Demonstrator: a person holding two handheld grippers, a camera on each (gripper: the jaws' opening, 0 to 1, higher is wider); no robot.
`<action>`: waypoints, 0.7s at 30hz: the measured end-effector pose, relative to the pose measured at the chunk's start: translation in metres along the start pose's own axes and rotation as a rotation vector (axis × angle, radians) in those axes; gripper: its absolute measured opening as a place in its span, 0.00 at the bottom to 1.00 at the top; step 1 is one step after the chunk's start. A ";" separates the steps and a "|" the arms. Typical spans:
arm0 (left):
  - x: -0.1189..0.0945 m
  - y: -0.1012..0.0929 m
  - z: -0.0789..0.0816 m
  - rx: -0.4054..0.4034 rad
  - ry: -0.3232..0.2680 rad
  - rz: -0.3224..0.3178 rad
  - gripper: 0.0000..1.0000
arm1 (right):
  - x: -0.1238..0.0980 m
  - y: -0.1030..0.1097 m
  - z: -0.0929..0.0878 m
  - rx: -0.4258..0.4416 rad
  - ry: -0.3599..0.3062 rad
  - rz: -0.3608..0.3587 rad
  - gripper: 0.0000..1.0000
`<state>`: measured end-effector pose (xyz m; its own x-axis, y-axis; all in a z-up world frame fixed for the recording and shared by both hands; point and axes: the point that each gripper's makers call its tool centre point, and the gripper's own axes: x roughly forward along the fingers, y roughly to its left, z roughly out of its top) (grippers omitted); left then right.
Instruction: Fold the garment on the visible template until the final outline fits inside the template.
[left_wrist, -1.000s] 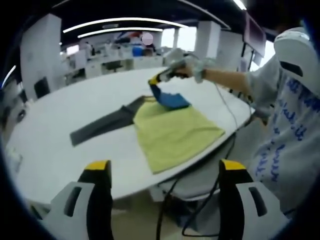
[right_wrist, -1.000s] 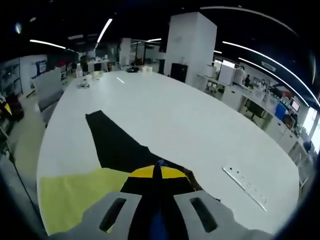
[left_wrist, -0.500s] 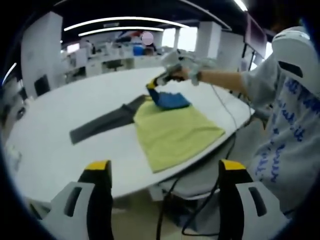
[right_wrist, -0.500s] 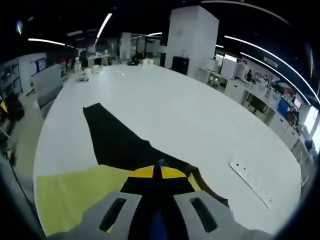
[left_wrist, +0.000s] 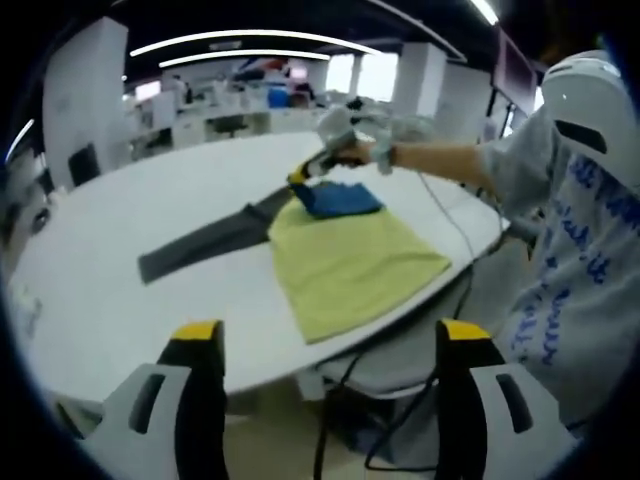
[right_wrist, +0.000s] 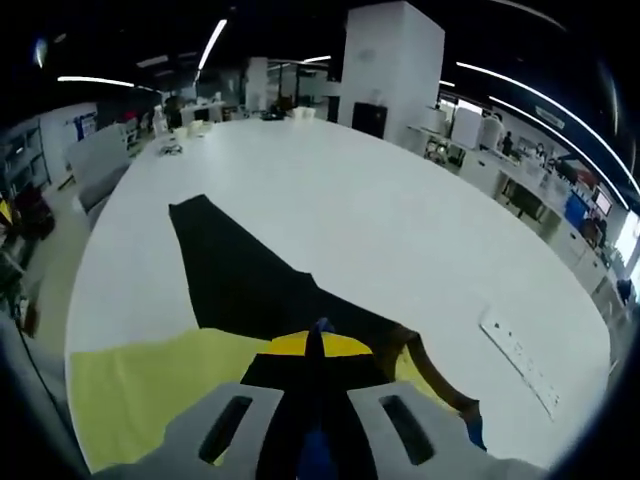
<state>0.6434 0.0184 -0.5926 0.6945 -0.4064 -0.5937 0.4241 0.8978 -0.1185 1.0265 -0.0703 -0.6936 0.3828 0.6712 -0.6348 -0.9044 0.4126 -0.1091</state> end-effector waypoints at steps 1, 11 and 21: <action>0.000 0.000 0.000 -0.002 0.002 0.000 0.83 | 0.001 0.002 -0.001 0.000 0.003 0.002 0.02; 0.002 0.002 -0.001 -0.006 0.004 -0.005 0.83 | 0.009 0.008 -0.003 0.000 0.013 0.021 0.02; 0.002 0.006 -0.006 -0.021 0.013 0.006 0.83 | 0.019 0.008 -0.007 0.007 0.022 0.021 0.02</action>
<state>0.6438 0.0241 -0.5992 0.6891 -0.3992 -0.6048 0.4075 0.9036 -0.1321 1.0250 -0.0588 -0.7117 0.3592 0.6659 -0.6539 -0.9108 0.4028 -0.0902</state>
